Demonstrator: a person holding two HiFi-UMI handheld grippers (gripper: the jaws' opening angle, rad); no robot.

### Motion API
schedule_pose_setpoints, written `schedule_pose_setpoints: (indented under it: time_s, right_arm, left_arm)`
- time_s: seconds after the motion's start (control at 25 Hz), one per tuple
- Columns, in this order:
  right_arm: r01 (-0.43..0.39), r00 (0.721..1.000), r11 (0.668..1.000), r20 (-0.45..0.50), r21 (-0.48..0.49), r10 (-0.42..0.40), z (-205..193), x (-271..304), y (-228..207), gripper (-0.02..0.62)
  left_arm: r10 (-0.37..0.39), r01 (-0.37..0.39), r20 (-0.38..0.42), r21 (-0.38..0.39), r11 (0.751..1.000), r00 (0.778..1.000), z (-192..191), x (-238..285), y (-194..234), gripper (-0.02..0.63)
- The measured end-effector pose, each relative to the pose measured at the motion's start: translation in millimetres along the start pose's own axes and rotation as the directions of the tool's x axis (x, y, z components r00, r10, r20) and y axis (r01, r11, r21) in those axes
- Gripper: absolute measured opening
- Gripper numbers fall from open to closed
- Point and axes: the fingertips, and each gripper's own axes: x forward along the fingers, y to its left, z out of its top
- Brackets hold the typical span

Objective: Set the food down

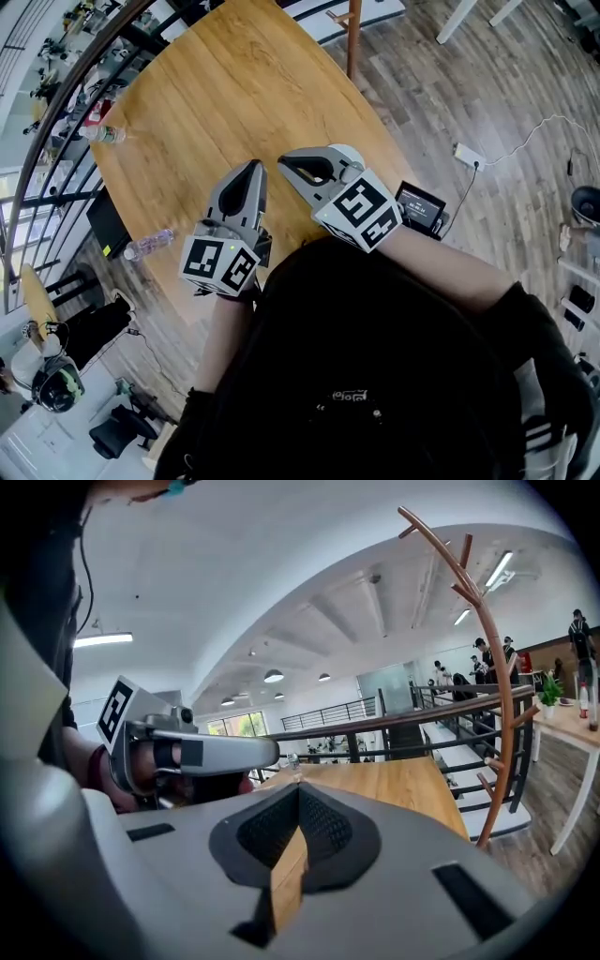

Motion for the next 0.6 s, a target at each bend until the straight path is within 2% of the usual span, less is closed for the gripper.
schedule_pose_setpoints:
  time_s: [0.6]
  right_arm:
    - [-0.003,1.0,1.0,0.0,-0.019,0.003,4.1,-2.3,7.9,0.017]
  left_arm:
    - [-0.025,0.025,0.009,0.004,1.0,1.0,-1.9,0.2,-7.9,0.003]
